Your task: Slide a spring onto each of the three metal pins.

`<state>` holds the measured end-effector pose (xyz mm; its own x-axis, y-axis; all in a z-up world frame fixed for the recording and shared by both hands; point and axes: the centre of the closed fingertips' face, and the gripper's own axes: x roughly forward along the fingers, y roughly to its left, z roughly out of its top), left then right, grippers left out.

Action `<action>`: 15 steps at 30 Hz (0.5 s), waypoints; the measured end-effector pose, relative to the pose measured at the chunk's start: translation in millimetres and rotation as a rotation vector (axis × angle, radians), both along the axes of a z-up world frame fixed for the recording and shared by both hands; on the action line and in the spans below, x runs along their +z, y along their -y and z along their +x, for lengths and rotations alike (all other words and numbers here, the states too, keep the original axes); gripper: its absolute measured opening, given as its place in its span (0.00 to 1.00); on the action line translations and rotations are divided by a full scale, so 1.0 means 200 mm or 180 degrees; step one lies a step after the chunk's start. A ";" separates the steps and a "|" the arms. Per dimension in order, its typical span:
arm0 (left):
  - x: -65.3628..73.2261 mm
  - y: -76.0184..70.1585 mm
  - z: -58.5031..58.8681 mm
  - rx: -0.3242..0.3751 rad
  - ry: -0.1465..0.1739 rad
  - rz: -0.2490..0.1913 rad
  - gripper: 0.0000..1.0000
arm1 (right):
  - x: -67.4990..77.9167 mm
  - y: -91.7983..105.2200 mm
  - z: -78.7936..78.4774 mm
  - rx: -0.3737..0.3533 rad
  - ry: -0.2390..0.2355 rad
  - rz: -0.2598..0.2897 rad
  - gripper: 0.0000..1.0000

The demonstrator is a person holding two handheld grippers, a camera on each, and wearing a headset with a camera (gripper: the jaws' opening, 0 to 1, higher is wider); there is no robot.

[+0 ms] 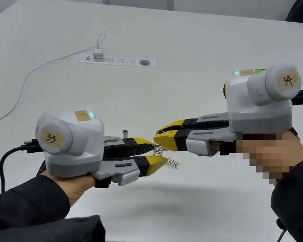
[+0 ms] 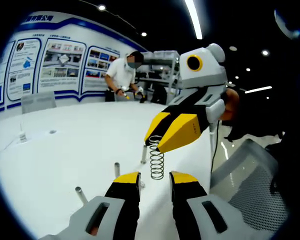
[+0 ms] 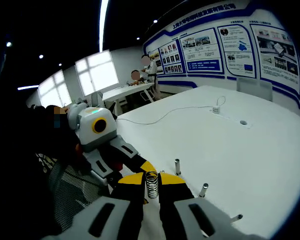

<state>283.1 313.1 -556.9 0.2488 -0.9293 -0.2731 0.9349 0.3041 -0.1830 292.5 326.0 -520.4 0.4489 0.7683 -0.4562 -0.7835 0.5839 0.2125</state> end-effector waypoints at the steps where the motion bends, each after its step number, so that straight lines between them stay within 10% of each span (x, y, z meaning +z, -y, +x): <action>1: 0.00 -0.01 0.01 0.0011 0.0013 0.0011 0.26 | 0.00 0.01 0.00 -0.0010 0.0004 -0.0005 0.11; 15: 0.01 -0.17 0.04 0.0029 0.0291 0.0329 0.40 | 0.00 0.12 0.02 -0.0182 0.0022 -0.0080 0.11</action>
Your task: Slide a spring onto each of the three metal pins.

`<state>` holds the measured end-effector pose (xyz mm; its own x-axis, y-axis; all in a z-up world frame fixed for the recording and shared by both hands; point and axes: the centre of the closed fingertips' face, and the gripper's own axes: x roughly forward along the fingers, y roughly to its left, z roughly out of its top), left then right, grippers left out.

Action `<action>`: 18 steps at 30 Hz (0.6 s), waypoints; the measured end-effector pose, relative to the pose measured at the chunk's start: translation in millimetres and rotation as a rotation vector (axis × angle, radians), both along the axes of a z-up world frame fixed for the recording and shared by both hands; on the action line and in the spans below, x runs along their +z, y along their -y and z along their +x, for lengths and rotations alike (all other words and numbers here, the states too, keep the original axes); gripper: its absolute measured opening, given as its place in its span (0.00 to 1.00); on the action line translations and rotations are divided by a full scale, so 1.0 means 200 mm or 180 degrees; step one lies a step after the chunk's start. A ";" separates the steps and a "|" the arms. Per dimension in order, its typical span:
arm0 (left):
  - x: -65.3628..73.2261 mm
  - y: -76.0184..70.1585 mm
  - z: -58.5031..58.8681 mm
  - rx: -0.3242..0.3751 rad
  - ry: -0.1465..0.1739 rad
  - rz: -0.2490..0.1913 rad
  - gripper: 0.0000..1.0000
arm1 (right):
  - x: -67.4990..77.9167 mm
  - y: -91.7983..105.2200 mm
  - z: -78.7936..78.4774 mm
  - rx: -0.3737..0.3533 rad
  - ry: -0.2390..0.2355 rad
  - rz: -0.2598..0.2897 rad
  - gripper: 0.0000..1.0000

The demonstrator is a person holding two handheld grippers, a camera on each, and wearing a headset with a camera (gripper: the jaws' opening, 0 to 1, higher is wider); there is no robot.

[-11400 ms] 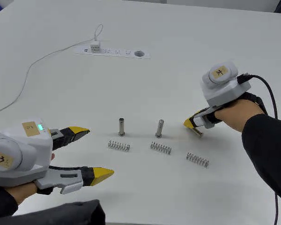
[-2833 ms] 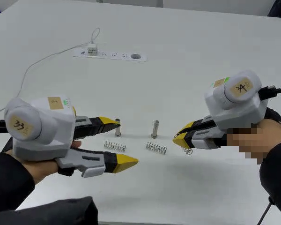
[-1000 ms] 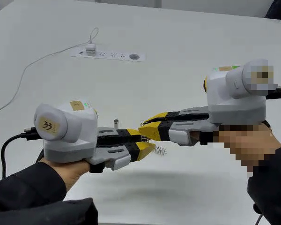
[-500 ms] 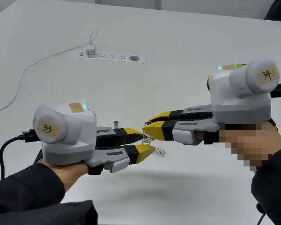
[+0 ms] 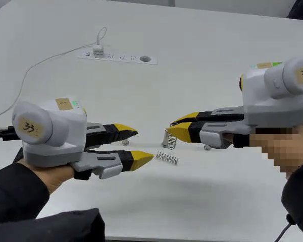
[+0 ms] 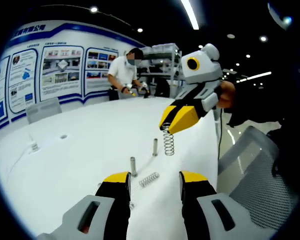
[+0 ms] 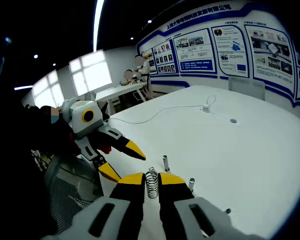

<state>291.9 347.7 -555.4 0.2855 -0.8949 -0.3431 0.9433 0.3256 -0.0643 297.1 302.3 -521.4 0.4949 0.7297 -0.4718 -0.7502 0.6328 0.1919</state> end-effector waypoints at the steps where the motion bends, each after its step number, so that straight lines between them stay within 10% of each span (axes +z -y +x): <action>1: 0.00 -0.02 0.00 -0.0008 0.0048 0.0054 0.41 | 0.00 0.01 0.00 -0.0015 -0.0001 -0.0005 0.11; 18: -0.05 -0.21 0.03 0.0056 0.0311 0.0432 0.54 | 0.01 0.29 0.05 -0.0414 0.0015 -0.0092 0.12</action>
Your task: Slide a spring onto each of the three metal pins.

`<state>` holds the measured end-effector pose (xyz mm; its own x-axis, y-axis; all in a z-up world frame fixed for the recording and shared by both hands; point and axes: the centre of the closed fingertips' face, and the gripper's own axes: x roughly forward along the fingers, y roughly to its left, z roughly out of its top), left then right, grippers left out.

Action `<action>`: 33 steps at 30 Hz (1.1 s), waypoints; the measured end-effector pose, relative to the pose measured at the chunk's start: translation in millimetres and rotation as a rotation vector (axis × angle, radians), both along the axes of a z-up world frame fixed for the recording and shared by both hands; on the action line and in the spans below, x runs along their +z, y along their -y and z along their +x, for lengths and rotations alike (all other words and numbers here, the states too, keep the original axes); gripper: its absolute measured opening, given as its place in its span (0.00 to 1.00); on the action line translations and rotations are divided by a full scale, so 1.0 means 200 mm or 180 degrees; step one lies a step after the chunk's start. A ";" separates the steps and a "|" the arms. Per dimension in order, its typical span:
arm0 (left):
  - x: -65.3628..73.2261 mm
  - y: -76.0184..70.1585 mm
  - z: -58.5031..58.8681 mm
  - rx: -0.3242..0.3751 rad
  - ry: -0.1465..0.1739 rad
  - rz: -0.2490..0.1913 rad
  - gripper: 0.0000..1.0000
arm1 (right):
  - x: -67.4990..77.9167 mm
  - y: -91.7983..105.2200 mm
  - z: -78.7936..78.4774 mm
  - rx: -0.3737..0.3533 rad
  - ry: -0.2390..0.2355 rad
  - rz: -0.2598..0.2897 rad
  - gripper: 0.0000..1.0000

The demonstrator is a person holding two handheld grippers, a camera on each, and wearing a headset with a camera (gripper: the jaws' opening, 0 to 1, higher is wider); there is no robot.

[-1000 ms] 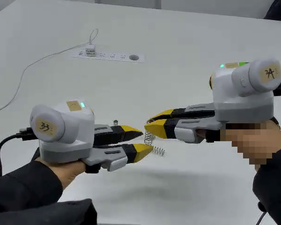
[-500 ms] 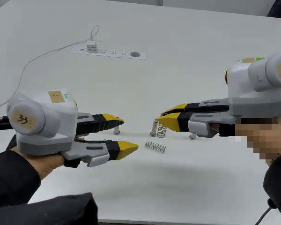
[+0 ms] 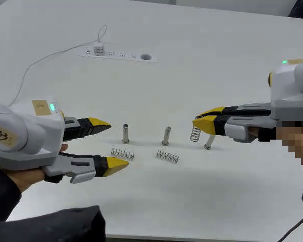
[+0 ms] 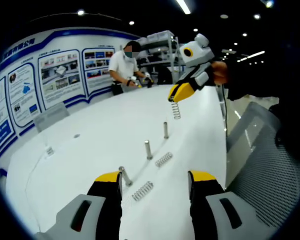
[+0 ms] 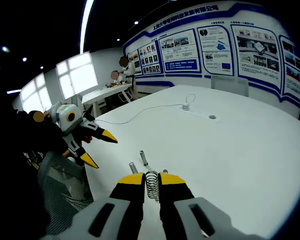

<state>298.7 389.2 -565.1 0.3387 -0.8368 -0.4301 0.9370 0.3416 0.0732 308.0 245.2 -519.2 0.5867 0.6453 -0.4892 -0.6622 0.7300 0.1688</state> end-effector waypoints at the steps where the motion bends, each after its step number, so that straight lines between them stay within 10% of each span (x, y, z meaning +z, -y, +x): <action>1: 0.00 -0.01 0.00 0.0023 -0.0013 -0.0002 0.55 | 0.01 0.03 0.01 -0.0048 0.0009 -0.0001 0.12; 12: -0.07 -0.01 -0.01 0.0113 -0.0133 -0.0037 0.59 | -0.04 0.25 0.13 -0.0454 0.0094 -0.0163 0.12; 33: -0.12 0.00 -0.04 0.0155 -0.0255 -0.0035 0.61 | -0.24 0.34 0.24 -0.0625 0.0078 -0.0274 0.12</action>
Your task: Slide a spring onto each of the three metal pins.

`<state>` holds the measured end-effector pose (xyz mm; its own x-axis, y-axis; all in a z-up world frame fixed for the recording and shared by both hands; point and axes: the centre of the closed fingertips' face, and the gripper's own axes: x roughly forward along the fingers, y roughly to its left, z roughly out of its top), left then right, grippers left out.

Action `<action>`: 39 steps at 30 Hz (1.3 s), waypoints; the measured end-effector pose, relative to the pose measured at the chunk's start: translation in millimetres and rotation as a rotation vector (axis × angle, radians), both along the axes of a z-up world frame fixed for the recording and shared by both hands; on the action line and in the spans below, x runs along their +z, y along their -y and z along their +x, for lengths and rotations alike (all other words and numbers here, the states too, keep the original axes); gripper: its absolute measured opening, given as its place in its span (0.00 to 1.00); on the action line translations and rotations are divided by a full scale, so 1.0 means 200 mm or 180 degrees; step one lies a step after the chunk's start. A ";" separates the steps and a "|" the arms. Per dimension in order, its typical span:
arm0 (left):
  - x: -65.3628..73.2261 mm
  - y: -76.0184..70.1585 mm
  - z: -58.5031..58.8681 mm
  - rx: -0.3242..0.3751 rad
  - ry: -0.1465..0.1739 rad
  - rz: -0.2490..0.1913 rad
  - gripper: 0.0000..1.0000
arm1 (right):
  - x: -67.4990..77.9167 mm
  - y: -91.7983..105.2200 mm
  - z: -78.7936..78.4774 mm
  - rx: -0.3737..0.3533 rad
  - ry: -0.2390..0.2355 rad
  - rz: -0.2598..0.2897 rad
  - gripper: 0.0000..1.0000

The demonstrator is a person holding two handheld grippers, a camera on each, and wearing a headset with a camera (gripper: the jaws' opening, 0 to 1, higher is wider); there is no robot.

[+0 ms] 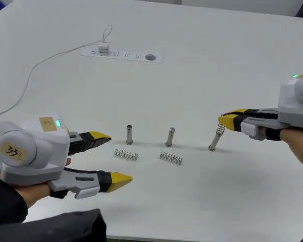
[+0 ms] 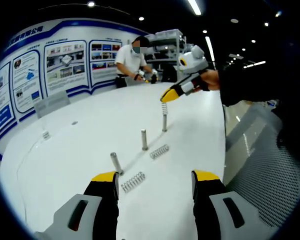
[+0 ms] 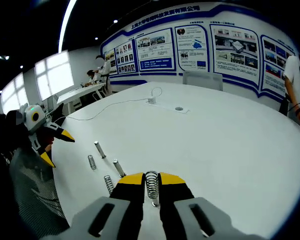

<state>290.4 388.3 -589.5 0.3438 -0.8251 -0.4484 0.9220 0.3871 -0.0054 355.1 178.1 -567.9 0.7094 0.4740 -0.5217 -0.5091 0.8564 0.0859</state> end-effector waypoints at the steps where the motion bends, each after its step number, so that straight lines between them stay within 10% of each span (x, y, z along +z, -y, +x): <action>1: 0.00 0.00 0.00 0.0003 -0.0003 0.0002 0.60 | 0.00 0.00 0.00 -0.0001 -0.0007 0.0012 0.12; 39: -0.02 0.00 0.00 0.0012 -0.0022 0.0009 0.60 | -0.31 0.01 -0.06 -0.0069 -0.0294 -0.0194 0.15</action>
